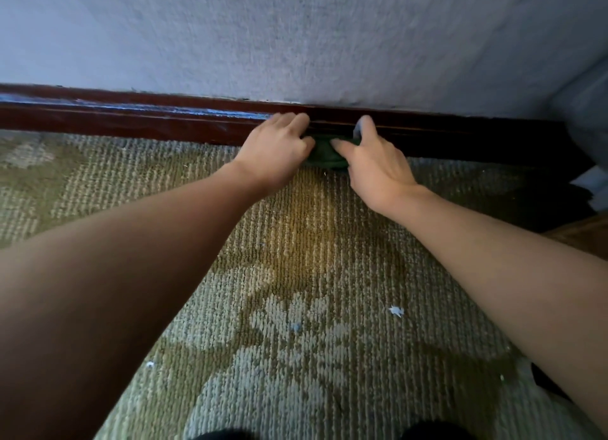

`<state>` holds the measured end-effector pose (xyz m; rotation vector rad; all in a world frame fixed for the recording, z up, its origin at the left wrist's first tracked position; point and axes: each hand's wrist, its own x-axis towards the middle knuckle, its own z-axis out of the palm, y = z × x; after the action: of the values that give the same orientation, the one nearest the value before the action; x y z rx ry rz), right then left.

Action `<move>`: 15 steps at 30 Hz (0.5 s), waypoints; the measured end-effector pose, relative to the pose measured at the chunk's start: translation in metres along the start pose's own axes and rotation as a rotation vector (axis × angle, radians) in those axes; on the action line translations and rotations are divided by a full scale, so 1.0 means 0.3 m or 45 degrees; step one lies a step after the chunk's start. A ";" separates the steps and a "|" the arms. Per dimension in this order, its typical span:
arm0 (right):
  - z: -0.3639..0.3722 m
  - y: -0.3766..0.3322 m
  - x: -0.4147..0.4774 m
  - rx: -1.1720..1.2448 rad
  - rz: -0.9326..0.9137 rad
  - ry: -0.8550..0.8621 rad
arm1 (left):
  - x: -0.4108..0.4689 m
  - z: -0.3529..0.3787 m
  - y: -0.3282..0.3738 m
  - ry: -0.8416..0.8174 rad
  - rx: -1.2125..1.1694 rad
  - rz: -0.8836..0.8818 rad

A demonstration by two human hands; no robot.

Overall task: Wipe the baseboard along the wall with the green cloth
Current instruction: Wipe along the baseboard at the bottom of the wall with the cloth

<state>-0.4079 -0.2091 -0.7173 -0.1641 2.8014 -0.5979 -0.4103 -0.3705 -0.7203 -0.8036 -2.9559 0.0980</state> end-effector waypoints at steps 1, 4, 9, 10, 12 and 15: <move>0.010 0.005 -0.008 0.000 0.002 -0.015 | -0.008 0.003 0.003 -0.024 0.011 0.007; 0.010 0.004 -0.027 -0.036 0.006 -0.021 | -0.023 -0.015 0.011 0.024 0.056 0.059; -0.052 0.002 0.006 -0.050 -0.010 0.097 | 0.010 -0.056 0.005 0.179 0.056 0.032; -0.063 0.002 0.013 -0.048 -0.001 0.095 | 0.021 -0.059 0.007 0.151 0.047 -0.001; -0.074 0.003 0.024 -0.046 0.026 0.082 | 0.041 -0.058 0.011 0.120 0.042 -0.058; -0.057 0.009 0.034 -0.044 0.034 0.100 | 0.059 -0.046 0.013 0.087 0.029 -0.073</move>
<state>-0.4226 -0.2019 -0.7059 -0.1117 2.8858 -0.5620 -0.4223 -0.3577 -0.7059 -0.7040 -2.9051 0.0986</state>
